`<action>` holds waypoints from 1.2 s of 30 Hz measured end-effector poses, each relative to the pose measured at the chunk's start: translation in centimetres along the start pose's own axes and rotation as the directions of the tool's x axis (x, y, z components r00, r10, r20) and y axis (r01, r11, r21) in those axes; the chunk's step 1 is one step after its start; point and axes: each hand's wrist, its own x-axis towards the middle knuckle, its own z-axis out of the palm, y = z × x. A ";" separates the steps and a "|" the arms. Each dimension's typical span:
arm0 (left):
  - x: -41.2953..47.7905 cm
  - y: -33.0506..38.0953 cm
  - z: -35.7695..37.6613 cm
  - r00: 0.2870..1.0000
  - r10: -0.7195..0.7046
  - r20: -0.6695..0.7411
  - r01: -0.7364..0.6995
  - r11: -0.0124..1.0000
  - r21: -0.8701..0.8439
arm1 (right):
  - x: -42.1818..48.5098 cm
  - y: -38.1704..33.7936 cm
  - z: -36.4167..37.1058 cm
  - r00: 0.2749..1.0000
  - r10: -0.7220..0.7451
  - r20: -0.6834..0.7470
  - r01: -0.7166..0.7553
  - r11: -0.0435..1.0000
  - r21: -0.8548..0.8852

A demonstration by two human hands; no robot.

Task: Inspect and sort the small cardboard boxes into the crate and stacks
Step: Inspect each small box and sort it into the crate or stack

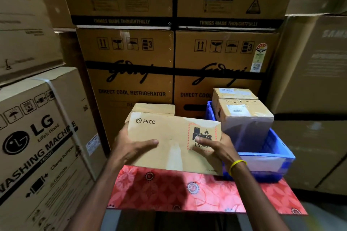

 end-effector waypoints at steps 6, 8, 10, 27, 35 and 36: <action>-0.1 -0.4 0.8 0.995 0.037 -0.091 -0.015 0.973 0.232 | 0.8 0.8 -0.2 0.986 -0.028 -0.165 -0.022 0.956 -0.293; -0.3 -0.4 1.2 0.993 0.047 -0.110 -0.016 0.965 0.261 | 1.4 1.3 -0.5 0.982 -0.048 -0.183 -0.007 0.957 -0.290; -0.6 -0.6 1.6 0.991 0.061 -0.117 -0.029 0.966 0.257 | 1.2 1.5 -0.7 0.983 -0.062 -0.171 0.011 0.959 -0.283; -7.5 -16.1 -5.3 0.974 -0.106 0.202 0.074 0.984 0.163 | -6.2 9.2 6.8 0.920 0.224 -0.321 -0.207 0.974 0.089; -4.9 -14.3 -10.2 0.984 -0.103 0.147 0.102 0.995 0.016 | -3.8 9.1 11.3 0.920 0.194 -0.340 -0.171 0.981 0.097; -4.1 -13.8 -10.7 0.987 -0.098 0.129 0.096 0.995 0.021 | -3.4 8.3 11.9 0.926 0.164 -0.339 -0.141 0.986 0.092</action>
